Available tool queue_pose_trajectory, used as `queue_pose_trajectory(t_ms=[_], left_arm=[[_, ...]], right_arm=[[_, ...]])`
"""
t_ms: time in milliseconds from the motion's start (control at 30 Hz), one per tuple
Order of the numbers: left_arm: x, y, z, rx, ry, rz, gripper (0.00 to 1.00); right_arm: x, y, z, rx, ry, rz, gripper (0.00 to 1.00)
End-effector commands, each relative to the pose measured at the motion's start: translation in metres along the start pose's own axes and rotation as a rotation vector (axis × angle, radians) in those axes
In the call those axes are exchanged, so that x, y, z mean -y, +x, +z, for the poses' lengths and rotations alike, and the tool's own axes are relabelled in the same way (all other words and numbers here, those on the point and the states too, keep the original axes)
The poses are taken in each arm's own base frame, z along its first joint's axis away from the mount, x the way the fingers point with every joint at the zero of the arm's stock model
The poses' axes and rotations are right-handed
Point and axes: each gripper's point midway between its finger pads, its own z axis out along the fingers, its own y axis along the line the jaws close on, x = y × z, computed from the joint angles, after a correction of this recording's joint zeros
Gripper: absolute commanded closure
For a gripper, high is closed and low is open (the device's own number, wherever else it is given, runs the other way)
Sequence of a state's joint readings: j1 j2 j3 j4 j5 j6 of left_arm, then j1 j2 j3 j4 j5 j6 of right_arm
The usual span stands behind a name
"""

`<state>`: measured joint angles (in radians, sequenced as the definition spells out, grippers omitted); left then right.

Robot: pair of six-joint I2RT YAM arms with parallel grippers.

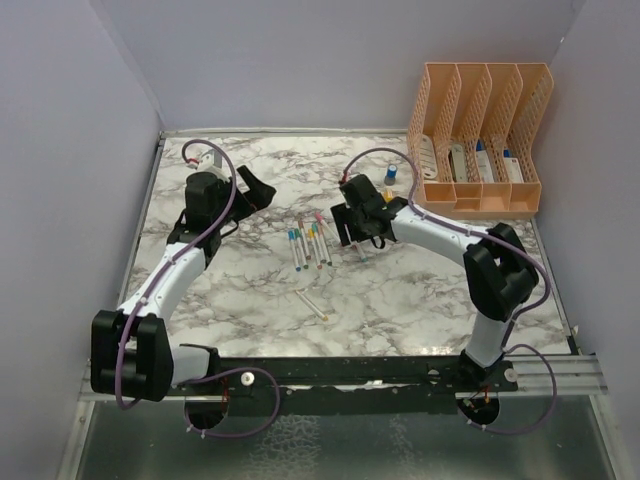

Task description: Open the pen caps

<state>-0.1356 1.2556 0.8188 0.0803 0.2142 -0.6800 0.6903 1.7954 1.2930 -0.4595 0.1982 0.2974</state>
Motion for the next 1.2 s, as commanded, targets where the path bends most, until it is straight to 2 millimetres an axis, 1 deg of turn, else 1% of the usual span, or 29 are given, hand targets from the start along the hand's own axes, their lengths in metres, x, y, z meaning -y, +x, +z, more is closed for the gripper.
queue_pose_trajectory(t_ms=[0, 100, 167, 300, 467, 700, 833, 967, 1033, 1167], left_arm=[[0.029, -0.015, -0.004, 0.057, 0.096, 0.006, 0.01], [0.031, -0.006, -0.001, 0.039, 0.097, 0.008, 0.01], [0.032, -0.001, 0.002, 0.029, 0.1, 0.004, 0.01], [0.036, 0.007, 0.006, 0.014, 0.109, 0.005, 0.01], [0.041, 0.014, 0.009, -0.001, 0.117, 0.005, 0.01], [0.042, 0.019, 0.012, -0.01, 0.117, 0.004, 0.01], [0.043, 0.021, 0.014, -0.012, 0.118, 0.003, 0.01], [0.043, 0.022, 0.014, -0.016, 0.119, 0.004, 0.01], [0.044, 0.023, 0.014, -0.018, 0.122, 0.005, 0.01], [0.05, 0.03, 0.016, -0.033, 0.137, 0.006, 0.01]], right_arm=[[0.027, 0.002, 0.013, -0.026, 0.038, -0.026, 0.37], [0.042, 0.0, 0.02, -0.024, 0.044, -0.009, 0.39], [0.048, -0.002, 0.024, -0.023, 0.046, -0.002, 0.41], [0.054, 0.001, 0.037, -0.038, 0.039, 0.007, 0.44], [0.055, 0.005, 0.053, -0.061, 0.018, 0.001, 0.46], [0.052, 0.011, 0.066, -0.085, 0.004, 0.0, 0.5], [0.054, 0.018, 0.071, -0.108, 0.002, 0.004, 0.55], [0.057, 0.031, 0.075, -0.148, -0.004, 0.011, 0.63], [0.058, 0.036, 0.076, -0.163, -0.011, 0.018, 0.72], [0.062, 0.043, 0.078, -0.182, -0.018, 0.037, 0.94]])
